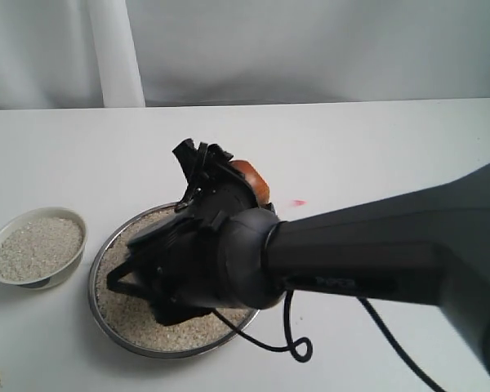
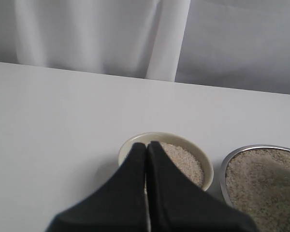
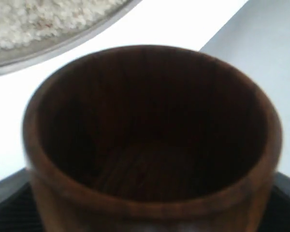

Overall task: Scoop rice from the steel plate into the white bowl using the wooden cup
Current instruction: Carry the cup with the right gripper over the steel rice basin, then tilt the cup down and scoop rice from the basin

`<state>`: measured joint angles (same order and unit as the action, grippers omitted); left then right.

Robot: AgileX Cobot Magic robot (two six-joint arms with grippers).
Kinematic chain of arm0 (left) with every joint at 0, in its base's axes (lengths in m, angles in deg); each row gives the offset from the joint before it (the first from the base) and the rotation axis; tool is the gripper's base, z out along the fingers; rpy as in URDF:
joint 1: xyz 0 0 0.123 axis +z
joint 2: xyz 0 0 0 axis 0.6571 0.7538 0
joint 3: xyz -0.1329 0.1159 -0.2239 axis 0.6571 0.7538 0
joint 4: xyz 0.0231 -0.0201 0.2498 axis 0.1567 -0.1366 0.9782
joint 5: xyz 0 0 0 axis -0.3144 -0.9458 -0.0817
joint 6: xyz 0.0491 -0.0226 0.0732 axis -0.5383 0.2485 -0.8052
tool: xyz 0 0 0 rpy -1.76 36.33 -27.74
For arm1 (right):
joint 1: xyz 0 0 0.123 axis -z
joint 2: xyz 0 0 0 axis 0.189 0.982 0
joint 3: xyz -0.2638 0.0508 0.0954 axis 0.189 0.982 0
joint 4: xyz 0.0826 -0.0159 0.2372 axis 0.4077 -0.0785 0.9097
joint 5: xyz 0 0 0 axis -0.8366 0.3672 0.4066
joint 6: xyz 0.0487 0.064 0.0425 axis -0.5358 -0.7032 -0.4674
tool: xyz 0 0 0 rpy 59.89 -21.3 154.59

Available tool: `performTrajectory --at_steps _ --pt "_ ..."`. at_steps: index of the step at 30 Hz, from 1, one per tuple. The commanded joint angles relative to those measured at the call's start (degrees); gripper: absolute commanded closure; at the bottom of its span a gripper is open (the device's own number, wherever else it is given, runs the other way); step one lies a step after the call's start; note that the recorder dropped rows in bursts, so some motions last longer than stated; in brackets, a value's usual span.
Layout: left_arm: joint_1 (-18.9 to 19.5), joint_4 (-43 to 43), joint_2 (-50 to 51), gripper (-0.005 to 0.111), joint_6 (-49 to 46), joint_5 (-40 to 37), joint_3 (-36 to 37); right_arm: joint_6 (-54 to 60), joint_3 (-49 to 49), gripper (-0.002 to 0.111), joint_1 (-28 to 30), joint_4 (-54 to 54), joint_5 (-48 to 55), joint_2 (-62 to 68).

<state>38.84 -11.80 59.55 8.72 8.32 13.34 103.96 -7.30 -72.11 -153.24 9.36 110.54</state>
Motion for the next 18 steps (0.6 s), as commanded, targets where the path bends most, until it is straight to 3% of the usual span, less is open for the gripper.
performTrajectory --at_steps 1,18 --pt "-0.1 0.1 0.0 0.107 0.2 0.4 0.1 3.6 -0.6 0.108 -1.4 2.2 1.3 2.0" --pt "-0.1 0.1 0.0 0.107 0.2 0.4 0.1 4.3 -0.6 0.108 -1.7 9.8 -3.4 5.0"
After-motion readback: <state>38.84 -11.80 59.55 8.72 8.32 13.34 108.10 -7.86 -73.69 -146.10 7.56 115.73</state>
